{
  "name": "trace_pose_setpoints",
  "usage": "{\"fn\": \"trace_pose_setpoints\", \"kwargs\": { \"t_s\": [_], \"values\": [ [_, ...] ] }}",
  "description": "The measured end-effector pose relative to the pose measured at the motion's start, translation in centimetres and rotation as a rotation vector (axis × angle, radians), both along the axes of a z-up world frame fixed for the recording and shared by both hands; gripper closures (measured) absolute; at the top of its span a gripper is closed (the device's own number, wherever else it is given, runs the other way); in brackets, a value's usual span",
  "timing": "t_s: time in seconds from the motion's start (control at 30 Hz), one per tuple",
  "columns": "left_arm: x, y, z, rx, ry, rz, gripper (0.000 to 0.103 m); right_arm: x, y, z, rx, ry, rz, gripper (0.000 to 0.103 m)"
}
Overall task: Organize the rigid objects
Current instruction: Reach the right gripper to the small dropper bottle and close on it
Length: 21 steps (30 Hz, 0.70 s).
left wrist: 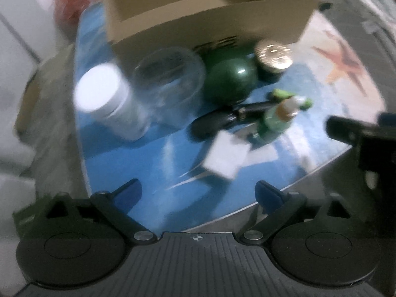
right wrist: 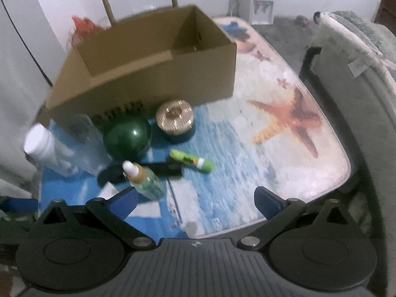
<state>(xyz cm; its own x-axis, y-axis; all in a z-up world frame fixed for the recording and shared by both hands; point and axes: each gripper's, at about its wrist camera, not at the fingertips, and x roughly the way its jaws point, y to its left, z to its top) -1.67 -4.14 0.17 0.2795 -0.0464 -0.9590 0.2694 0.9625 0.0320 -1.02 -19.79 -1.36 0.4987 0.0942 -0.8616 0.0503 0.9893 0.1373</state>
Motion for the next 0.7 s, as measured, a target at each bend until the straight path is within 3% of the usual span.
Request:
{"fn": "trace_pose_setpoints", "kwargs": {
  "t_s": [0.27, 0.47, 0.63, 0.7],
  "values": [
    [0.3, -3.2, -1.4, -0.067, -0.059, -0.186, 0.021, 1.6, 0.4, -0.7, 0.100, -0.023, 0.093, 0.024],
    [-0.2, -5.6, -2.8, -0.021, -0.106, -0.328, 0.038, 3.0, 0.6, -2.0, 0.166, 0.013, 0.187, 0.035],
    [0.1, -5.8, -3.0, -0.003, -0.161, -0.370, 0.047, 3.8, 0.4, -2.5, 0.205, 0.031, 0.242, 0.039],
    [0.2, -5.7, -3.0, 0.005, -0.188, -0.382, 0.051, 4.1, 0.4, -2.7, 0.228, 0.041, 0.268, 0.045]
  ]
}}
